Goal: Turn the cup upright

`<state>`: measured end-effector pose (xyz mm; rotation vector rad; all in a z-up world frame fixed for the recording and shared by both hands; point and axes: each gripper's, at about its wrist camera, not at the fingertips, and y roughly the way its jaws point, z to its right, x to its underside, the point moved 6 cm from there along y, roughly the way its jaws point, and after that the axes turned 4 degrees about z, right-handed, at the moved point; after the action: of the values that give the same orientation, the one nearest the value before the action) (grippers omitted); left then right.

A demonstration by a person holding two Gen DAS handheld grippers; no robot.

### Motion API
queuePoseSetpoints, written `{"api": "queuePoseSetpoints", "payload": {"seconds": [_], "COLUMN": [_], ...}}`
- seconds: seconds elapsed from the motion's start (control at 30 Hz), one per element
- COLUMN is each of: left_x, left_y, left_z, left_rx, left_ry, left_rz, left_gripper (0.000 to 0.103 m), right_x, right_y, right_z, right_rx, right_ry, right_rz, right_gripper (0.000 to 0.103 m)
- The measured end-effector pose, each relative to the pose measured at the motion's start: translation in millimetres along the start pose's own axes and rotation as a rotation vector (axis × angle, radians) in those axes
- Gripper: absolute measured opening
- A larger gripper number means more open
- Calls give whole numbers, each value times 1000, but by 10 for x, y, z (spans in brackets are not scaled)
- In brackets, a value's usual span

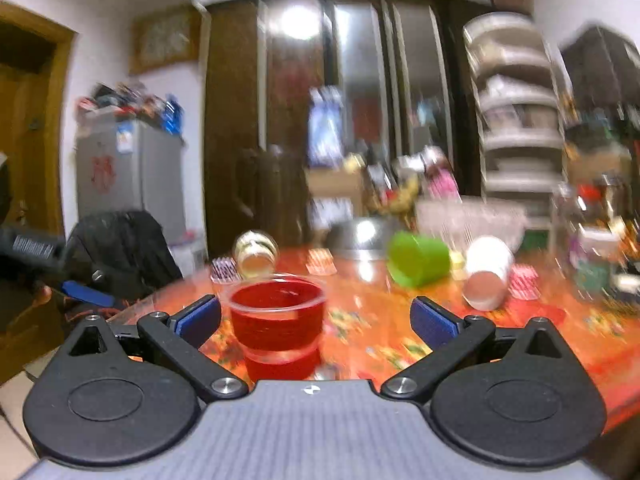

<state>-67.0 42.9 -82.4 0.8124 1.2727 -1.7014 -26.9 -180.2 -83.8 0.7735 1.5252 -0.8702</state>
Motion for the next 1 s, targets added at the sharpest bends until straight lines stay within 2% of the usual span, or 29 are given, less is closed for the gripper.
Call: {"api": "queuePoseSetpoints", "payload": {"seconds": [0.1,0.2,0.37,0.53,0.7,1.0], "left_x": [-103,-202,-327,-291,-198,-233], "left_y": [-175,-380,-578,-461,-351,-365], "left_z": [52,178,527,756,826,791], "left_rx": [12,12,59,113,91,73], "left_ry": [25,57,139,118,153,150], "left_rz": [10,3,-8,-51,-88,-80], "left_gripper": [103,103,103,103,103,103], "right_x": [-206,-336,-497,-492,-400,-410], "right_y": [-131,-273,-522,-442,-387,-431], "right_z": [118,124,-8,6,65,25], "right_rx": [13,9,36,6,14,3], "right_ry": [86,106,37,52,78,86], "right_rz": [-128,-218,-198,-239,-276,-274], "right_gripper": [102,102,102,102,102,102]}}
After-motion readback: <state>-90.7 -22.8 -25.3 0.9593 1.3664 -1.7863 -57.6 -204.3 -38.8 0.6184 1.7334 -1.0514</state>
